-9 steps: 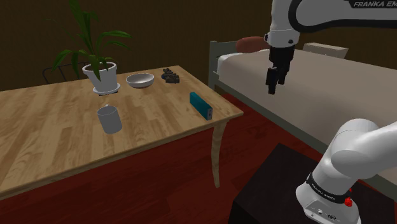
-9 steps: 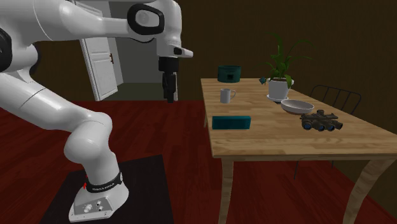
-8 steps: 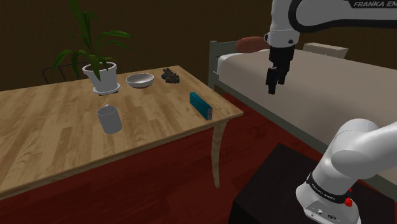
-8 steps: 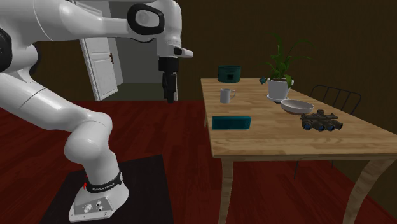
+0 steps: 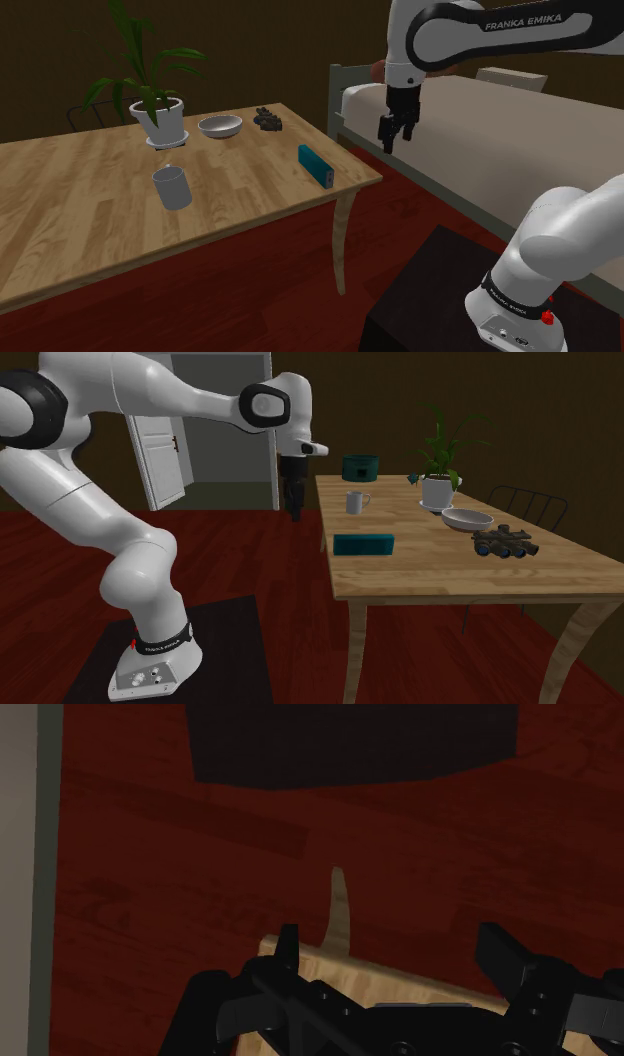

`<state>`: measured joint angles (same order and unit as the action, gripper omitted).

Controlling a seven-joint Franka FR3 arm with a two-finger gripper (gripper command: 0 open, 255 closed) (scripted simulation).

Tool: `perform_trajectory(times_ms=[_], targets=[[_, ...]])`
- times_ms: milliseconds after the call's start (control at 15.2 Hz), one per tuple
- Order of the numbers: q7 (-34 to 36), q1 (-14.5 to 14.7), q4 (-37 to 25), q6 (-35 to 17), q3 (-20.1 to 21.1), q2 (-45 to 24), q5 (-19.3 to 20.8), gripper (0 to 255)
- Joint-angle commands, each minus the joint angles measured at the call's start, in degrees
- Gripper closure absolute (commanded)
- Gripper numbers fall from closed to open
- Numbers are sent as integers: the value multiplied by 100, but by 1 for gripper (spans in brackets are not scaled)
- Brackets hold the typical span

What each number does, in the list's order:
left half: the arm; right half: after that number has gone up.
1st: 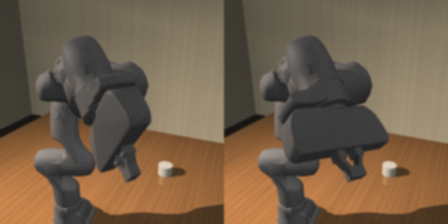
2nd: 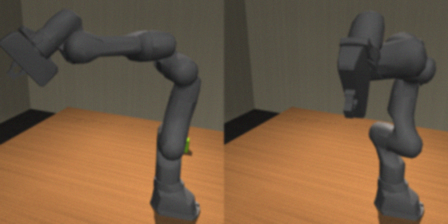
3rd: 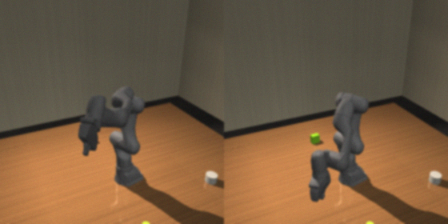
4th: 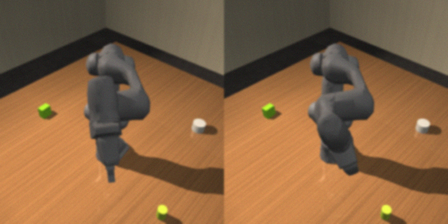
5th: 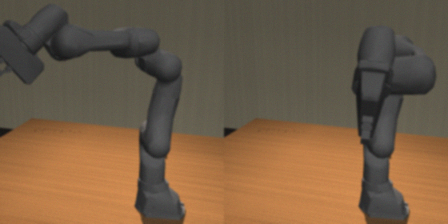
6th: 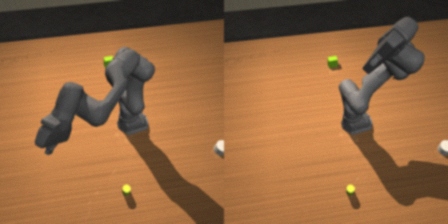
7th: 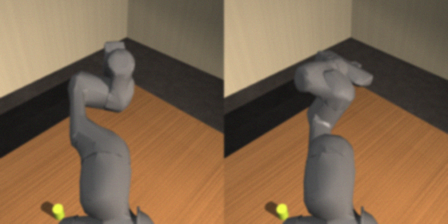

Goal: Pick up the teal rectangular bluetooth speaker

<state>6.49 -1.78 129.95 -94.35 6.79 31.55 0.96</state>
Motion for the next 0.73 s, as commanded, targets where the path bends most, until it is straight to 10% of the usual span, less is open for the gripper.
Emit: perform_trajectory(times_ms=[0,660], targets=[[172,-30,-146,-320,61,-390,-37,0],[1017,-130,-1287,-1471,304,-2348,-14,0]])
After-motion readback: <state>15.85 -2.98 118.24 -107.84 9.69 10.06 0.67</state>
